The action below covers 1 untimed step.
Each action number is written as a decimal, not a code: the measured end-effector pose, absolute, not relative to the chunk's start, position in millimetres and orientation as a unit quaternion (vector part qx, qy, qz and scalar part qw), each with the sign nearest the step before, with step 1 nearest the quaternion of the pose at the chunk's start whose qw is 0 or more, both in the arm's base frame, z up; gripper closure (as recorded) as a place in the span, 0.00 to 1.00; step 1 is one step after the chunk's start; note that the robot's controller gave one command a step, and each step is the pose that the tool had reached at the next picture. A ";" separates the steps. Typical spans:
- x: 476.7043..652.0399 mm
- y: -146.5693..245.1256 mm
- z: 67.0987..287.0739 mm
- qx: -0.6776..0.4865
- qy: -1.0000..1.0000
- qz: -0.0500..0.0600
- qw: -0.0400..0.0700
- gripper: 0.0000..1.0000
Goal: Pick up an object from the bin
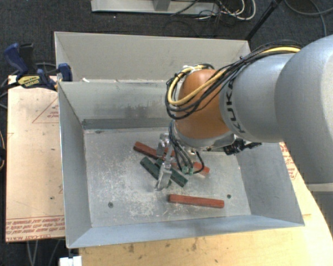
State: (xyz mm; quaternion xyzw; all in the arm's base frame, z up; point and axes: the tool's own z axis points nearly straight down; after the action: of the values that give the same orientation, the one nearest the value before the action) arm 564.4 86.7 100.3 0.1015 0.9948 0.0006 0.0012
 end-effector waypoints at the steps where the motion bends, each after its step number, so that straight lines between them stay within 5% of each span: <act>1: 564.1 83.1 80.2 0.184 0.983 0.001 0.001 0.00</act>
Offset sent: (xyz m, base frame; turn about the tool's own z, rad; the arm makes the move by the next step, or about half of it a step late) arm 0.0023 -0.0124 -0.0303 0.1361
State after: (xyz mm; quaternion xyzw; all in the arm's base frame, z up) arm 564.1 83.1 80.2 0.1844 0.9829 0.0009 0.0011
